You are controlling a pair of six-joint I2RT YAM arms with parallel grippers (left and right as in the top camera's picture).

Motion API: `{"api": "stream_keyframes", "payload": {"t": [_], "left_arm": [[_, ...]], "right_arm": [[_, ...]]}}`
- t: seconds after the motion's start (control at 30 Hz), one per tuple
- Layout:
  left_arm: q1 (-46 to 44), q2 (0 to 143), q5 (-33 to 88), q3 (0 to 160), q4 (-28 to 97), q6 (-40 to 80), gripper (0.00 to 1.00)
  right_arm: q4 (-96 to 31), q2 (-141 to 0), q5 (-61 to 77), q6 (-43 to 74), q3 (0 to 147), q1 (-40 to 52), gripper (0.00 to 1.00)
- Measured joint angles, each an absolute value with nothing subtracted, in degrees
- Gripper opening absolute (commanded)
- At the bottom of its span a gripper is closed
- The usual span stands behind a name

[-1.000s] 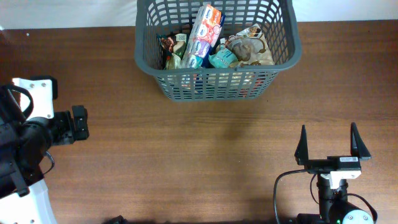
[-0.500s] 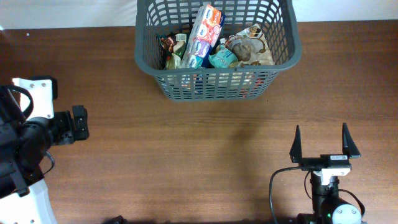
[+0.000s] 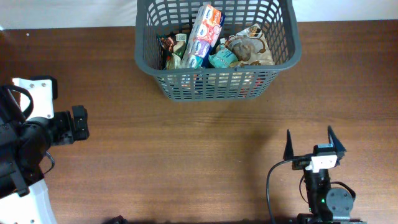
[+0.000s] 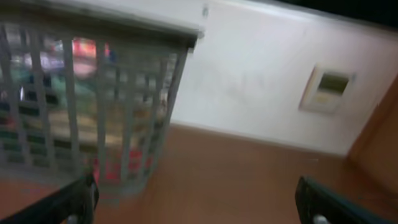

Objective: Pack container

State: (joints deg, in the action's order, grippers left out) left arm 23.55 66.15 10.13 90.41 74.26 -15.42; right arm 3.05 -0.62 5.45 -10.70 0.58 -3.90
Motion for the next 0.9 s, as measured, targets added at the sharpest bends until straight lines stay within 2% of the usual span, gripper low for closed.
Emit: {"api": "stream_keyframes", "payload": {"t": [0.17,0.9], "left_arm": [[23.6,66.2,10.1,90.4,74.3,-15.4,0.99],[23.6,66.2,10.1,90.4,74.3,-15.4,0.99]], "right_arm": [[-3.7,-0.6,5.5,-10.7,0.6,-3.9,0.99],[-3.7,-0.6,5.2,-10.7,0.6,-3.9,0.99]]}}
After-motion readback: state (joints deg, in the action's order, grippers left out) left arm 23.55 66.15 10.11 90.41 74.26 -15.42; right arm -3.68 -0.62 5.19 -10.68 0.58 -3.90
